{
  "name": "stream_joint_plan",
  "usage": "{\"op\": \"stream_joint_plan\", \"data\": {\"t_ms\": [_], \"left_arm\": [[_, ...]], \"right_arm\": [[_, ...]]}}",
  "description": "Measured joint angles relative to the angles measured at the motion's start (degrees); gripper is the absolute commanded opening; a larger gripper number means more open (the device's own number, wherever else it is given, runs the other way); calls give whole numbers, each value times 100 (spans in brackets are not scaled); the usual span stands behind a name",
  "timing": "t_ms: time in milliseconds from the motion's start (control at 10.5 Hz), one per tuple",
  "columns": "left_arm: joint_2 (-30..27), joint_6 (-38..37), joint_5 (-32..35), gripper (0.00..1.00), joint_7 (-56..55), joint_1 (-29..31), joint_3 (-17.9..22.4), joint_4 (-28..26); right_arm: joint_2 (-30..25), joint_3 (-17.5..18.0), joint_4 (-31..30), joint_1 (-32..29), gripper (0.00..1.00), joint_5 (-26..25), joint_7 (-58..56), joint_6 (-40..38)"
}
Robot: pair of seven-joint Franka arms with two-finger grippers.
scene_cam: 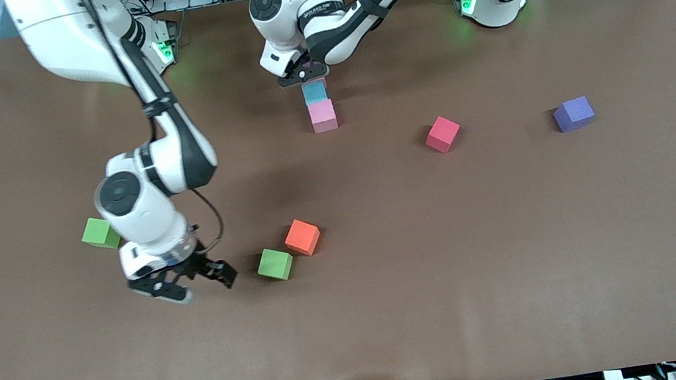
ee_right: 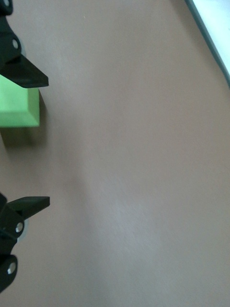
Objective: Arrange blocks into number 1
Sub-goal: 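Grasp the green cube with the right gripper while the left gripper reaches the magenta cube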
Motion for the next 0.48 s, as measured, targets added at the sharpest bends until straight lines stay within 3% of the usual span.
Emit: {"op": "stream_joint_plan", "data": {"t_ms": [191,477], "left_arm": [[-283,-215,-107,100,-19,162,13,163],[-750,-447,-118,100,-20,855,25,174]], "right_arm": [[264,-53,228,297,100,0,421,5],[657,-63,536,487,100,13,509,-13]]}}
